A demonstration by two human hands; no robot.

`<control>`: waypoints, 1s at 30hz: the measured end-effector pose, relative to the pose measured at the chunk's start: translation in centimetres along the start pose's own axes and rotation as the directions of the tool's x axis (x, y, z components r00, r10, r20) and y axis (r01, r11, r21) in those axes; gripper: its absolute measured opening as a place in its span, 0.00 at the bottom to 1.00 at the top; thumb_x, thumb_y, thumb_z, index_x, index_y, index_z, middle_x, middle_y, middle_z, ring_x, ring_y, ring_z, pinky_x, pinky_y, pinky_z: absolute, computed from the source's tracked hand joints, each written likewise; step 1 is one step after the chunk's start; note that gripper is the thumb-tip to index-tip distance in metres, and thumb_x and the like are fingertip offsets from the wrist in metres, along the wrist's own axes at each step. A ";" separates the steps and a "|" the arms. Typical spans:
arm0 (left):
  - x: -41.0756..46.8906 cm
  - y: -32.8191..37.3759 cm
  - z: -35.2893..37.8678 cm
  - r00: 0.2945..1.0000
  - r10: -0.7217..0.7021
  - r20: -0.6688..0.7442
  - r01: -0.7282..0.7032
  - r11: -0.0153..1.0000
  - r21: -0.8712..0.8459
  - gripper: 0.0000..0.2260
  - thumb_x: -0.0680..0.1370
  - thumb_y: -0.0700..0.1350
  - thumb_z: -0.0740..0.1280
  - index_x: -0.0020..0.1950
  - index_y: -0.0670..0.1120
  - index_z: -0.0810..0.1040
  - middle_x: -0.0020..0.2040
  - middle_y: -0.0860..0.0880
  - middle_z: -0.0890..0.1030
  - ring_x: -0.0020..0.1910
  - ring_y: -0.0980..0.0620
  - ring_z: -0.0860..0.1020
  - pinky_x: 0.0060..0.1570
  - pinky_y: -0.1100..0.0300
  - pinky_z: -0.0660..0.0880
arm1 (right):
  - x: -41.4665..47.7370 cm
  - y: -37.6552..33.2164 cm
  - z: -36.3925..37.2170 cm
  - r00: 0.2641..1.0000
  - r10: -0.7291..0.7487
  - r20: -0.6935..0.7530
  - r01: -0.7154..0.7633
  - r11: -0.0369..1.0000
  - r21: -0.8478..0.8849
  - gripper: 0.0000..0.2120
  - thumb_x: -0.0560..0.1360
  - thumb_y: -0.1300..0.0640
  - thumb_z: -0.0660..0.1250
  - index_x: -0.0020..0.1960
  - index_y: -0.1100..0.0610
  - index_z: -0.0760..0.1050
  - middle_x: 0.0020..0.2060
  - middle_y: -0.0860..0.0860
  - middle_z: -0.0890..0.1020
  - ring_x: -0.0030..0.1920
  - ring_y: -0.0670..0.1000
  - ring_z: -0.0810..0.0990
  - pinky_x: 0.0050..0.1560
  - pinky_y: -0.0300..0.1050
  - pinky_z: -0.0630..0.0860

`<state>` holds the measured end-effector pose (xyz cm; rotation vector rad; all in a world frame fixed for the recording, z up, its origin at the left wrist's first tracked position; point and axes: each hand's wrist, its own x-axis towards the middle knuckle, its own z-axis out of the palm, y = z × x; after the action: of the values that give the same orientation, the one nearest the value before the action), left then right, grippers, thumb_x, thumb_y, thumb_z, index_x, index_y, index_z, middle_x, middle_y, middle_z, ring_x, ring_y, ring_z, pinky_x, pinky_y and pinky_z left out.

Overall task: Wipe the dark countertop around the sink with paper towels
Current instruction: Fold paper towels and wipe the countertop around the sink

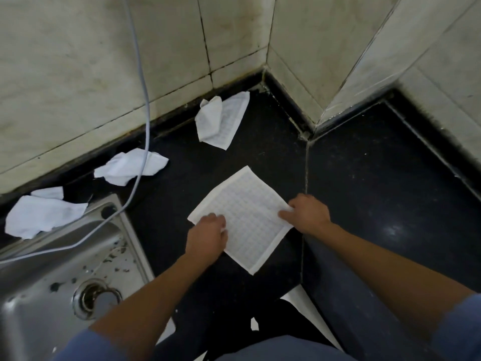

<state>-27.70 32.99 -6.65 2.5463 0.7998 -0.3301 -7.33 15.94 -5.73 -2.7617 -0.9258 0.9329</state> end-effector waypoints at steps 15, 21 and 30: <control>-3.8 -0.1 1.6 0.955 0.295 0.043 -0.297 0.929 0.221 0.04 0.69 0.43 0.69 0.41 0.44 0.77 0.42 0.45 0.77 0.43 0.45 0.76 0.40 0.52 0.73 | -4.9 2.6 1.4 0.957 -0.290 -0.024 0.275 0.928 -0.253 0.10 0.74 0.52 0.64 0.56 0.50 0.74 0.53 0.46 0.76 0.55 0.49 0.74 0.43 0.43 0.72; -5.8 5.3 4.9 0.925 0.265 0.272 -0.340 0.896 0.285 0.14 0.75 0.48 0.60 0.58 0.43 0.71 0.56 0.45 0.73 0.56 0.45 0.70 0.54 0.52 0.67 | -5.2 1.9 3.0 0.932 -0.320 0.171 0.361 0.773 -0.523 0.11 0.75 0.56 0.60 0.56 0.56 0.70 0.53 0.52 0.77 0.56 0.54 0.74 0.39 0.45 0.67; -7.2 1.1 3.3 0.923 0.193 0.334 -0.264 0.947 0.182 0.10 0.73 0.38 0.60 0.55 0.43 0.71 0.55 0.45 0.72 0.53 0.45 0.73 0.48 0.53 0.70 | -7.4 2.9 4.3 0.869 -0.477 0.135 0.495 0.823 -0.278 0.07 0.67 0.55 0.70 0.45 0.53 0.78 0.45 0.49 0.78 0.48 0.52 0.77 0.39 0.44 0.71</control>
<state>-33.15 27.10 -6.65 2.6615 0.3550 -0.7610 -12.99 8.92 -6.13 -2.5033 -1.8138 0.8352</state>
